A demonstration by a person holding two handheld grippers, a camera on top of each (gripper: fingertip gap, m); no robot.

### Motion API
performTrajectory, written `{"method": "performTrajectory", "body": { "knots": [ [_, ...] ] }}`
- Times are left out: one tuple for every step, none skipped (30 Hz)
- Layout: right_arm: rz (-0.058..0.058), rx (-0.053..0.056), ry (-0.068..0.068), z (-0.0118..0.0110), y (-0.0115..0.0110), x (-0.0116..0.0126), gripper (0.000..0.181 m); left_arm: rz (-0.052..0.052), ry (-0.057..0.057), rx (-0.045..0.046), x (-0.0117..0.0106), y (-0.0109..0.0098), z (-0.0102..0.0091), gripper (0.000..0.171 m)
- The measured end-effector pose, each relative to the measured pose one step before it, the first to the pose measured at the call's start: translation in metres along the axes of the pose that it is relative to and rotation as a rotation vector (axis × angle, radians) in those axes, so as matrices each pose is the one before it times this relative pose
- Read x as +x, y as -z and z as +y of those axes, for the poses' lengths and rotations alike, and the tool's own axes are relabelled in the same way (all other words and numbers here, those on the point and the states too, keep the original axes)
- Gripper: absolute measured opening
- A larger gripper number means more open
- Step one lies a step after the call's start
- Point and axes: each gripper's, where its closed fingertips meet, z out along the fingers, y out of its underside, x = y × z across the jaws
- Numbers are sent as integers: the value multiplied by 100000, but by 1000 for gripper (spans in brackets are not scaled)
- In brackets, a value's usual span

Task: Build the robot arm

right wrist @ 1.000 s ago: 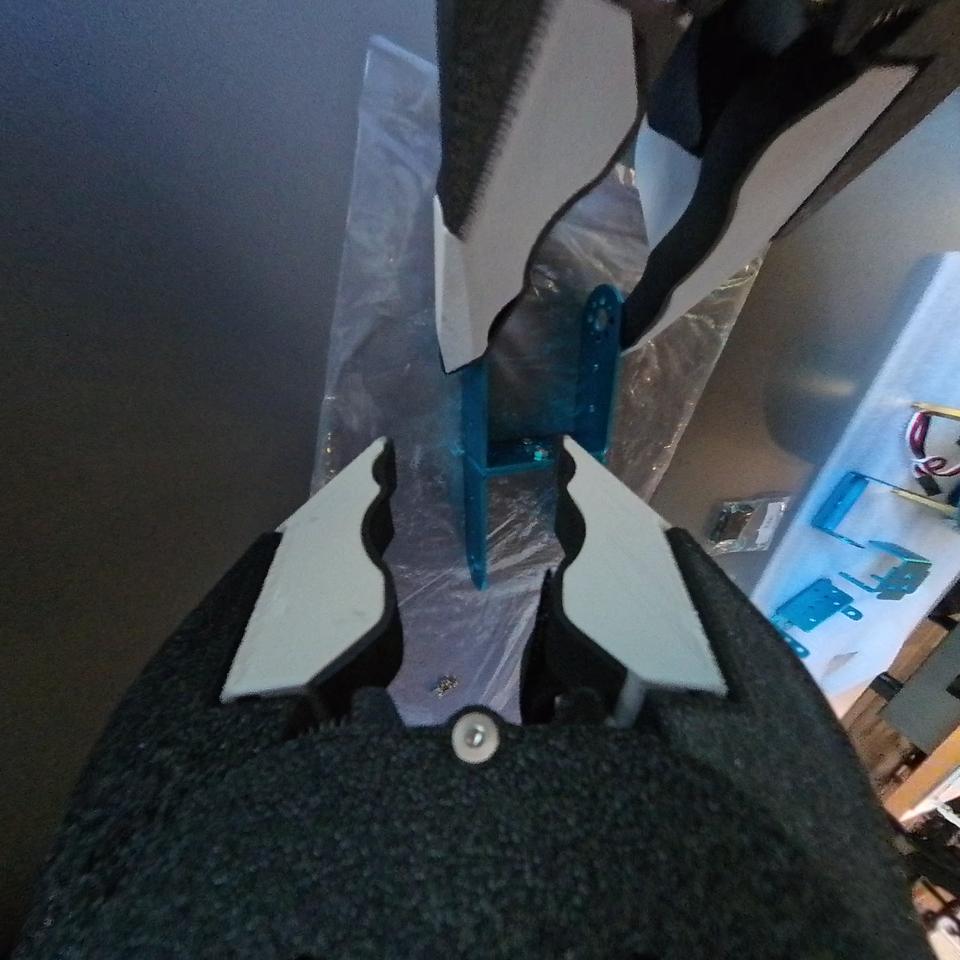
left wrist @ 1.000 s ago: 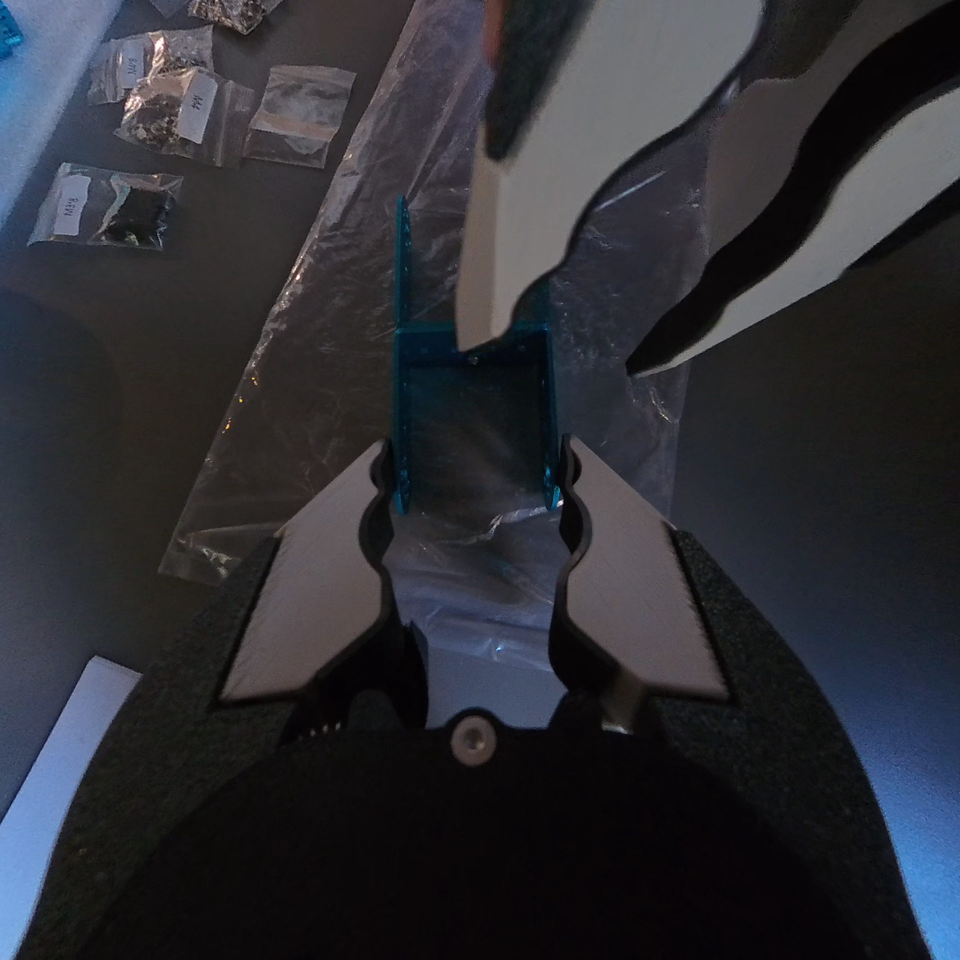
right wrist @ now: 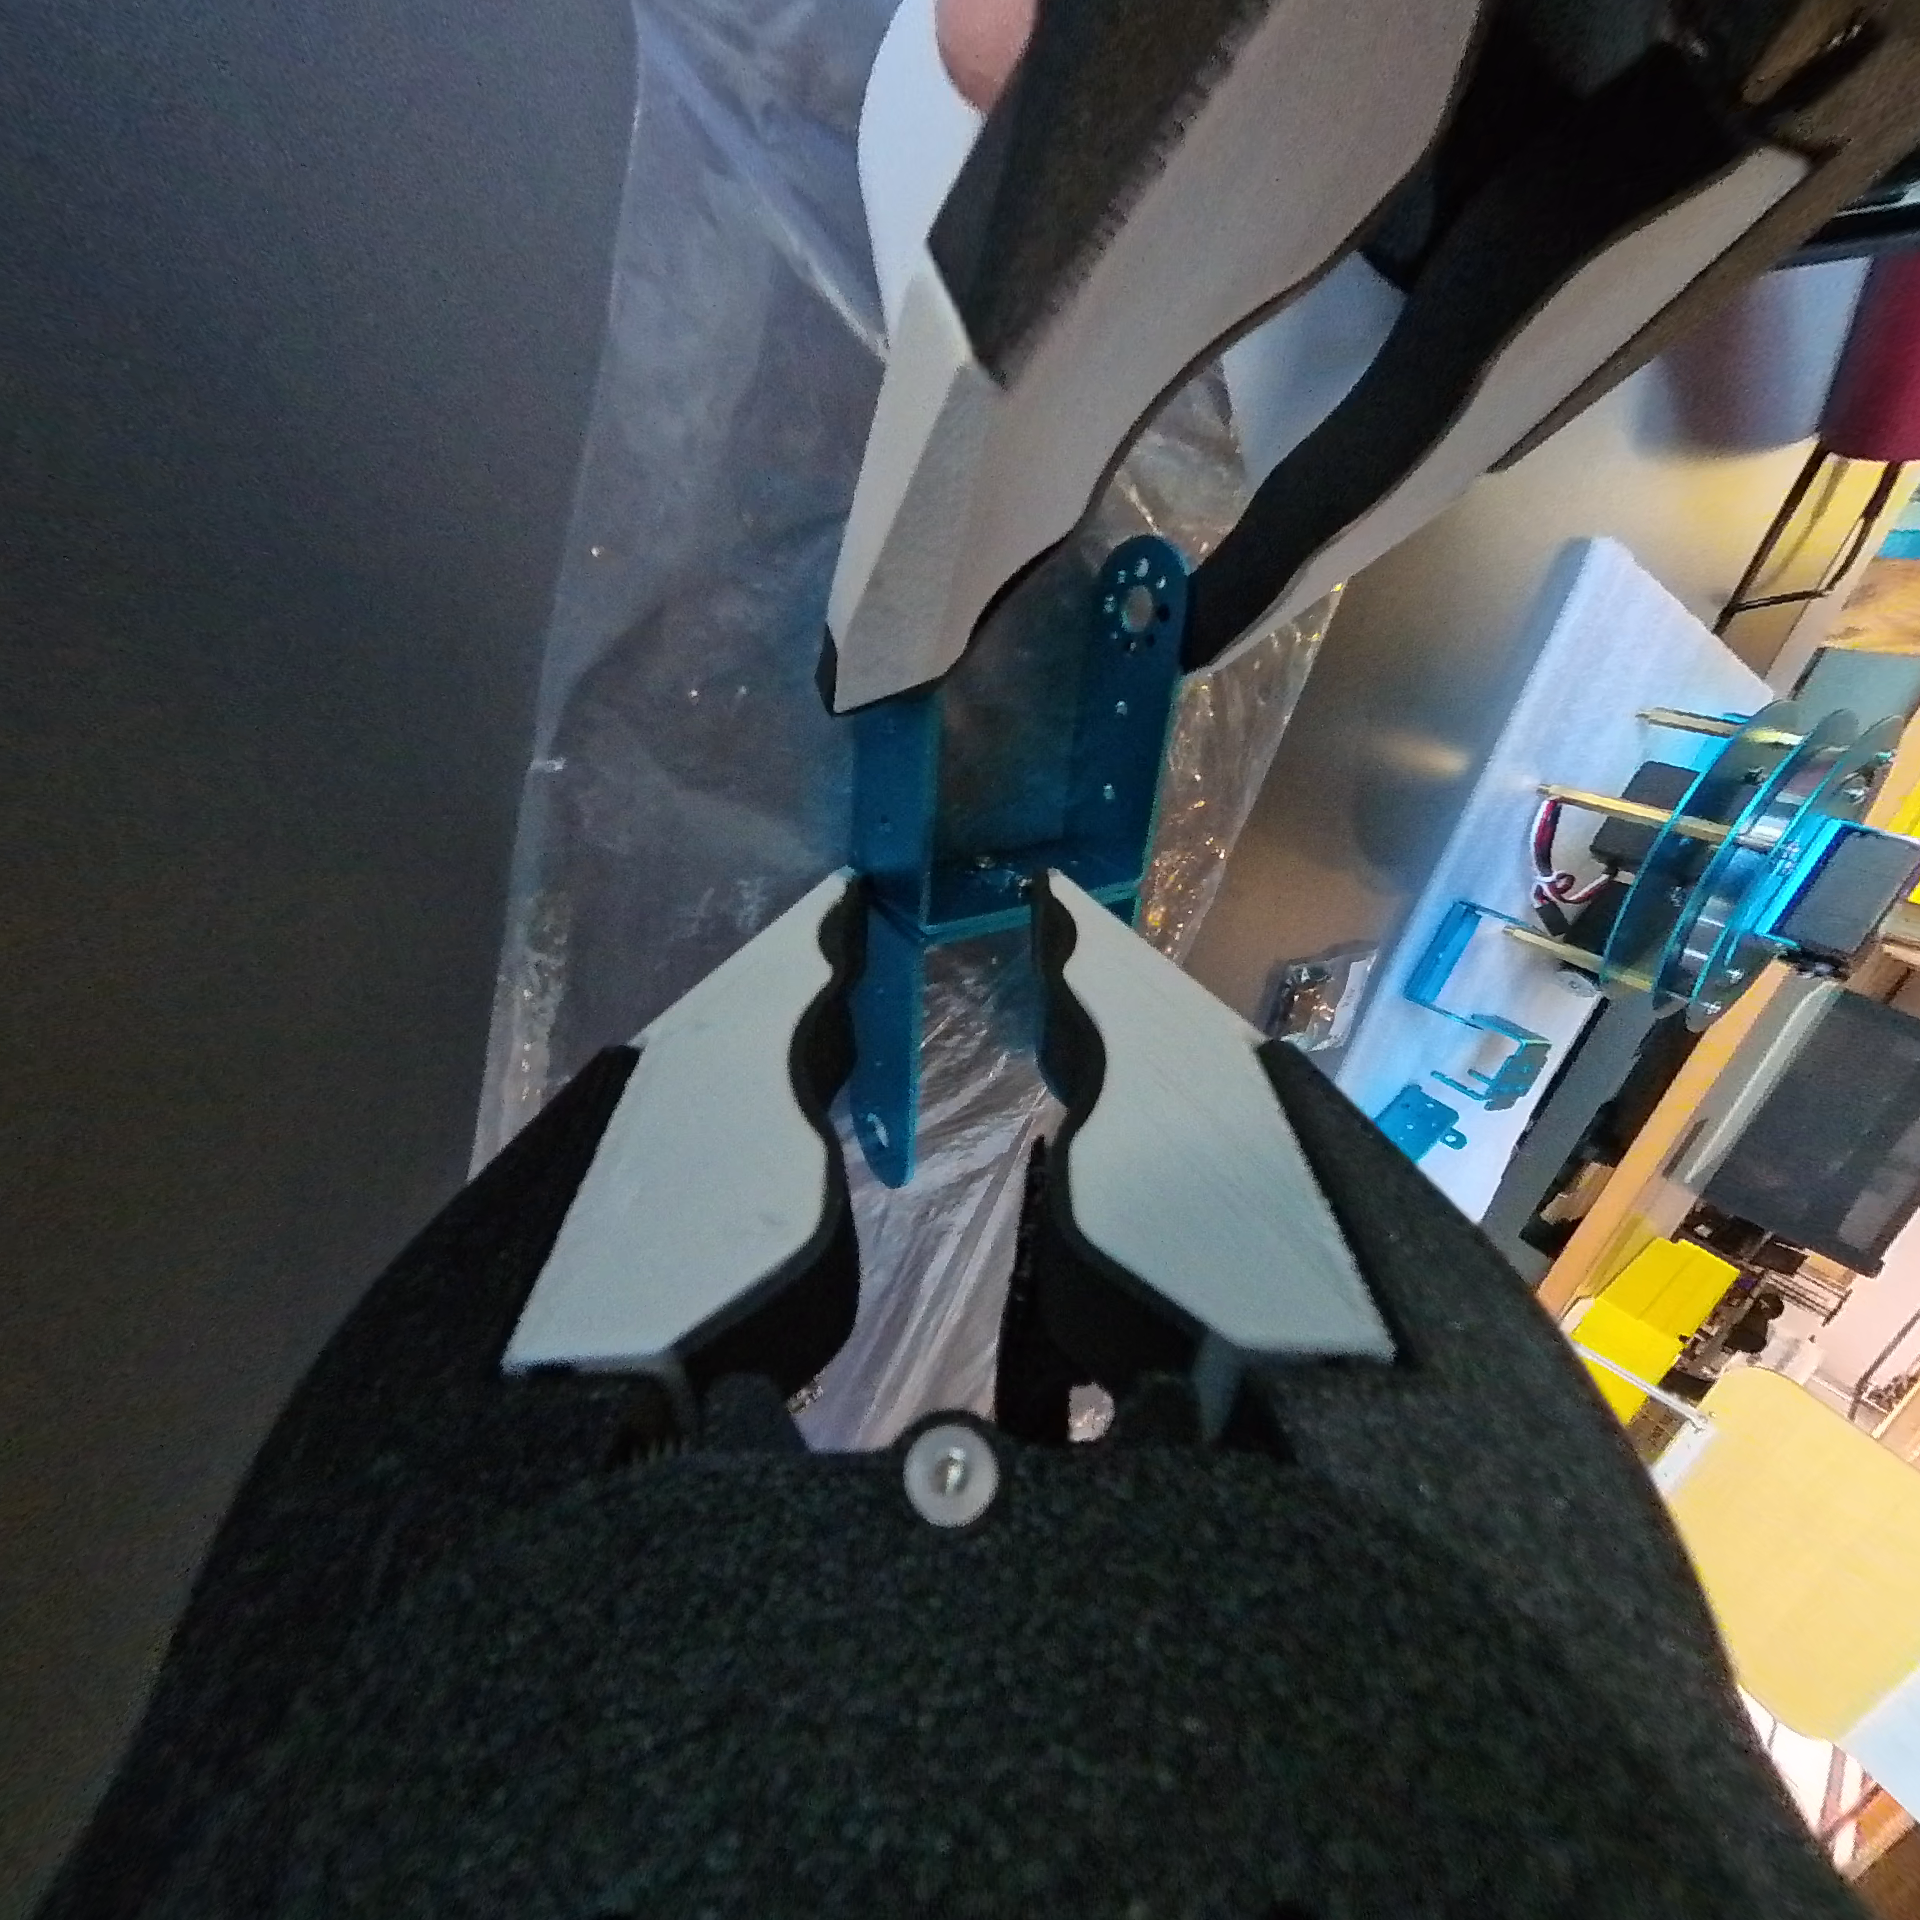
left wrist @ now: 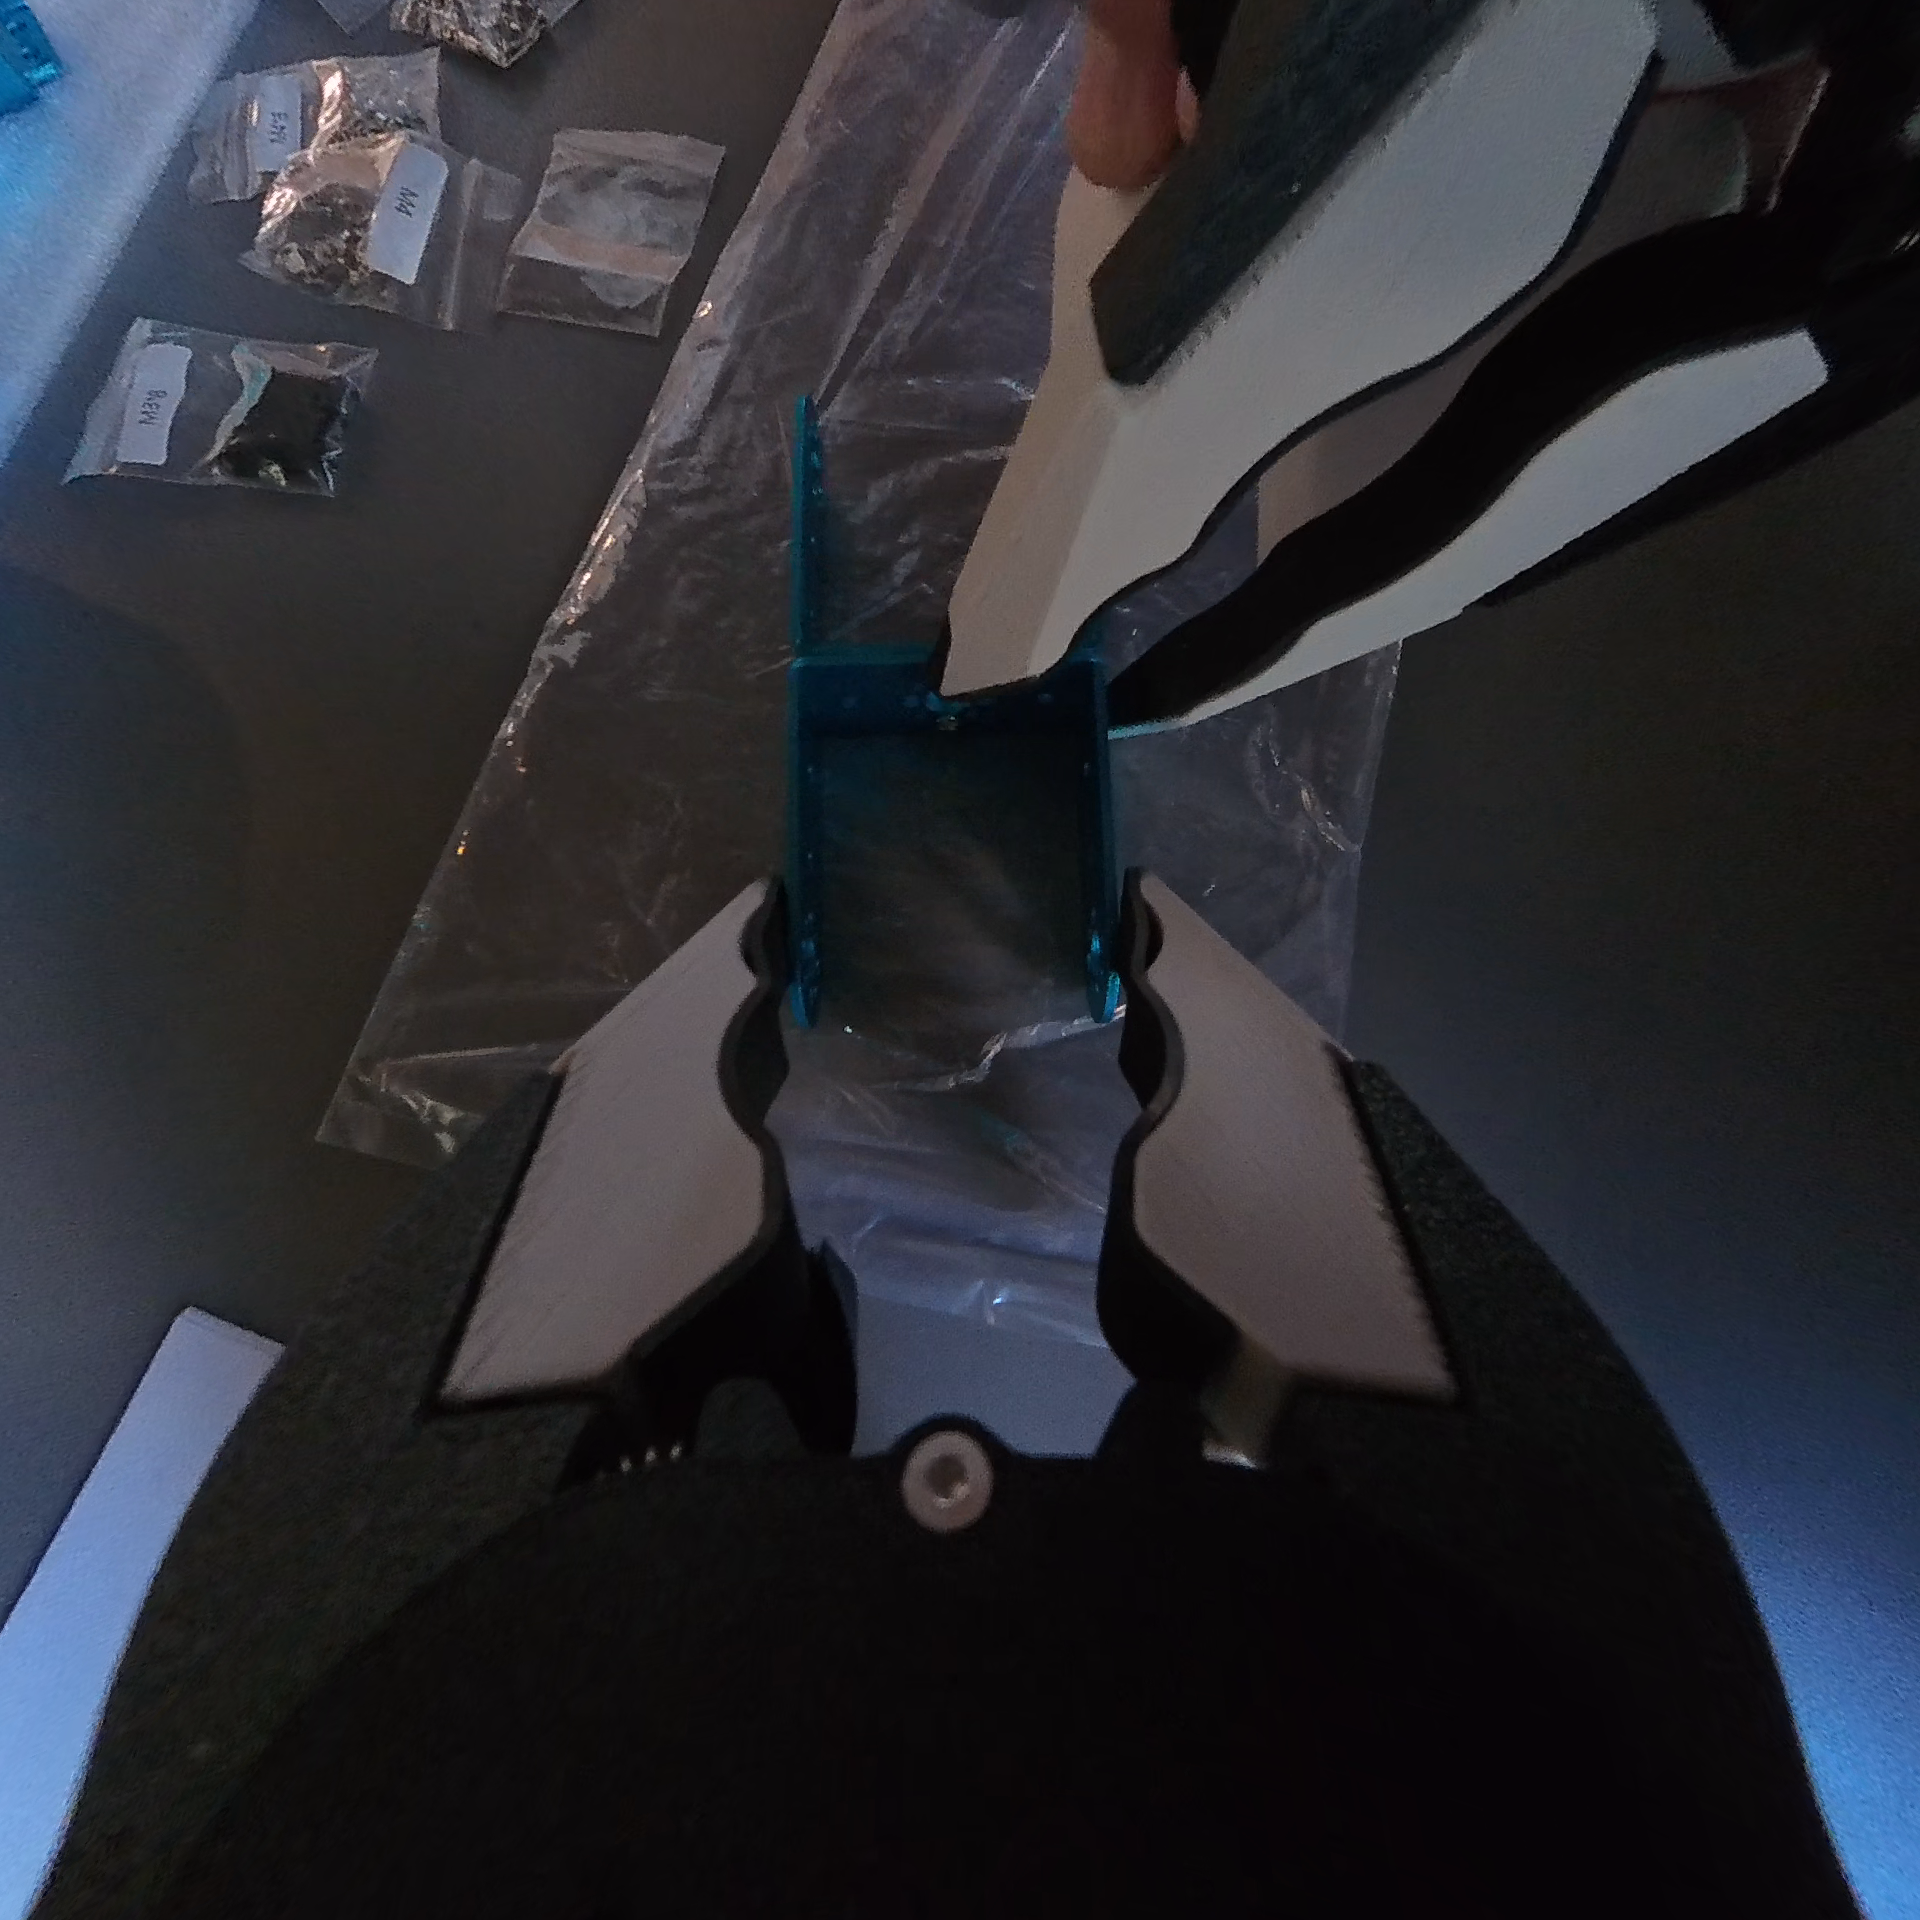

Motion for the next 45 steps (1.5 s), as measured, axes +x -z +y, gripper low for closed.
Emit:
{"method": "performTrajectory", "body": {
  "knots": [
    [330,426,-526,-33,7,101,31,-29,76,119,-25,4,-5,63],
    [1158,548,-915,-64,-24,277,36,-12,-118,75,6,4,-2,64],
    [636,764,-457,-74,-53,202,42,92,-196,107,15,-5,1,64],
    [171,868,11,-50,-88,90,46,127,-243,193,30,-6,-19,64],
    [-1368,968,683,-64,-61,-160,44,-6,-88,61,1,0,-4,64],
    [-1914,434,975,26,-22,-251,39,63,-99,60,3,6,1,63],
    [-255,725,415,1,-3,27,40,46,-17,43,5,-10,1,64],
    [-866,626,-713,3,-23,13,40,-53,-229,23,-2,8,-7,63],
    [-2135,404,-1139,50,-46,-140,38,-6,-189,30,0,-3,-5,64],
    [-2838,202,-1822,53,-48,-190,34,48,-17,37,-1,-4,7,63],
    [-1568,94,-2810,44,-35,19,35,16,-42,28,7,3,0,64],
    [-1254,785,-2346,35,-14,-13,35,-14,-126,19,9,-8,-9,64],
    [-374,1125,-1029,2,-5,4,35,-41,-109,7,-1,-12,-12,64],
    [325,981,-646,-4,5,-7,35,112,84,51,1,3,-1,64],
    [413,330,-1154,34,20,-31,35,78,26,37,11,-13,-15,64],
    [10,-141,-959,10,4,-102,35,-29,-51,-15,5,-11,-9,64],
    [506,-563,-876,23,21,-43,35,37,22,17,5,-11,-12,64],
    [697,-1492,221,34,30,39,35,-2,-11,12,11,-6,-20,64],
    [471,-1569,667,14,6,68,35,-15,103,-15,11,-5,-3,64],
    [253,-683,635,2,9,-4,35,74,159,-26,0,-1,0,64],
    [395,-213,1765,-17,12,5,34,-13,34,5,1,0,-1,64],
    [-13,41,52,1,-6,9,34,4,79,-14,-8,2,3,64],
    [-168,-9,-487,-5,-1,6,34,55,179,-40,-2,0,2,64],
    [164,301,-59,-7,8,-4,34,-43,-55,19,4,-3,-4,64],
    [193,284,-1,11,2,1,34,8,31,-8,3,1,1,63],
    [232,-38,26,-6,7,3,34,32,120,-23,-9,-2,0,63],
    [347,-143,215,-1,1,-8,34,-21,-10,11,10,-2,-3,63],
    [261,-288,121,3,4,2,34,-30,-3,-1,-4,0,0,64],
    [285,-465,155,1,6,0,34,-40,-24,-5,-1,-5,-5,64],
    [469,-380,384,6,14,2,34,-28,-13,17,3,3,2,64],
    [475,-213,56,-6,6,-2,34,8,28,14,3,-1,-2,64],
    [549,-146,170,7,14,0,34,-45,5,-8,-6,7,-6,64],
    [800,-93,693,4,22,-4,34,-81,-105,5,9,-3,-3,63],
    [634,-60,137,2,5,-1,34,2,49,-12,4,1,2,64],
    [390,-276,-117,7,18,3,34,51,85,-19,-3,-14,1,63],
    [554,-306,430,-5,11,0,33,28,25,0,-1,6,5,63],
    [188,-205,-234,9,8,-3,33,49,66,0,4,-5,-4,63],
    [226,-326,358,-5,8,-5,33,-28,1,-19,2,-4,-3,63],
    [534,-205,965,4,9,-4,33,-40,-59,-10,-2,5,6,63],
    [126,-50,-55,8,3,-4,33,79,100,-5,4,-5,9,63],
    [-34,-43,-83,-8,-6,0,33,6,4,-1,-7,-4,-4,63],
    [-128,141,-348,-9,1,-1,33,21,11,2,4,0,0,63],
    [-378,404,-1103,-19,-6,11,33,120,173,0,-6,2,14,64],
    [30,493,194,-50,-20,36,34,-49,8,-38,-19,14,16,64],
    [508,641,1352,-35,-1,52,34,-80,-76,-27,-29,13,14,63]
  ]
}}
